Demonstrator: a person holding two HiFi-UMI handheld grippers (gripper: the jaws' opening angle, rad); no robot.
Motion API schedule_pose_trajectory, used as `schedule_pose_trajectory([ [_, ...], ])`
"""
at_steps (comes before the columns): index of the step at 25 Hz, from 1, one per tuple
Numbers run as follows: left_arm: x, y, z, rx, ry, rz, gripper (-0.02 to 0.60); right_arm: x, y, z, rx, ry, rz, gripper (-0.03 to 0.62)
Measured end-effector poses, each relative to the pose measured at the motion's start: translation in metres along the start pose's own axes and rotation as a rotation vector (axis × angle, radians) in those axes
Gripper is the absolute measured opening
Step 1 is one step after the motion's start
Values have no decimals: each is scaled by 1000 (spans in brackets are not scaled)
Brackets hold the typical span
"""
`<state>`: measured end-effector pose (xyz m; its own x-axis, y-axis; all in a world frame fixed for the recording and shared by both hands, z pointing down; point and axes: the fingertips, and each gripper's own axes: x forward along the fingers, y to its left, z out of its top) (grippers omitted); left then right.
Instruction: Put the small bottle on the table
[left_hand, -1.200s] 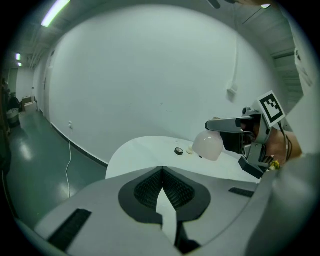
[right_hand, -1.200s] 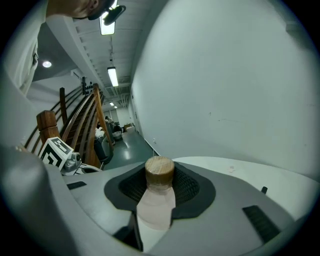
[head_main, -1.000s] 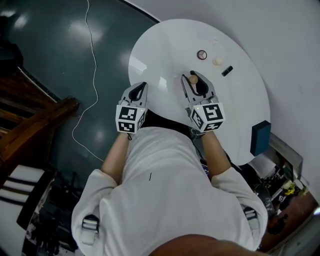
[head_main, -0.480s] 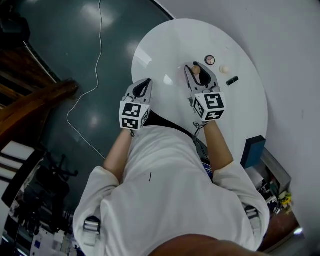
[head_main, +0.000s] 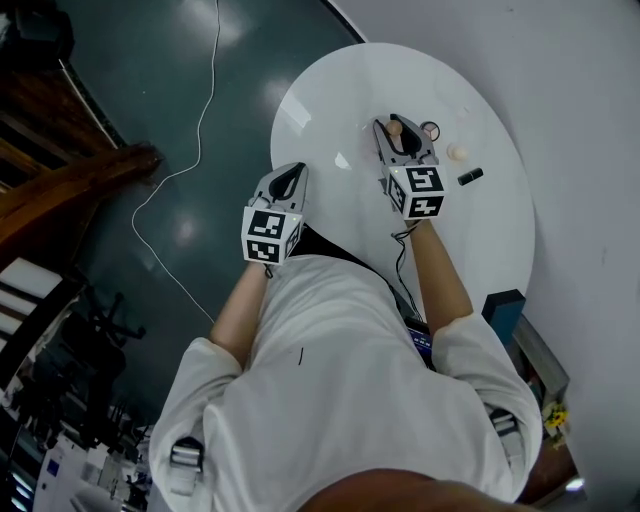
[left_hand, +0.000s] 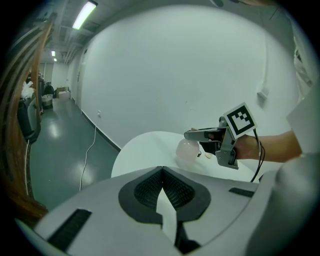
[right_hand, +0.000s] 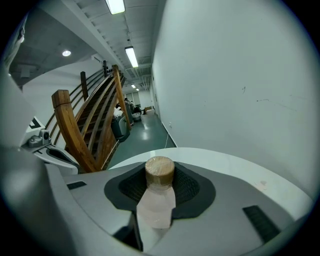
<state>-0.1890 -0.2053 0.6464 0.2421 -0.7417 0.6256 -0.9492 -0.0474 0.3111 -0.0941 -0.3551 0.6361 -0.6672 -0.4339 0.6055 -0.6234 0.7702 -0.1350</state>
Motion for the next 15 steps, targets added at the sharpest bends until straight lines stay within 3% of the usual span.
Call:
schedule_pose_trajectory([
  [15,-15,10,-8,-10,13,33,12,21,-1,-20,4,51,-24,129],
])
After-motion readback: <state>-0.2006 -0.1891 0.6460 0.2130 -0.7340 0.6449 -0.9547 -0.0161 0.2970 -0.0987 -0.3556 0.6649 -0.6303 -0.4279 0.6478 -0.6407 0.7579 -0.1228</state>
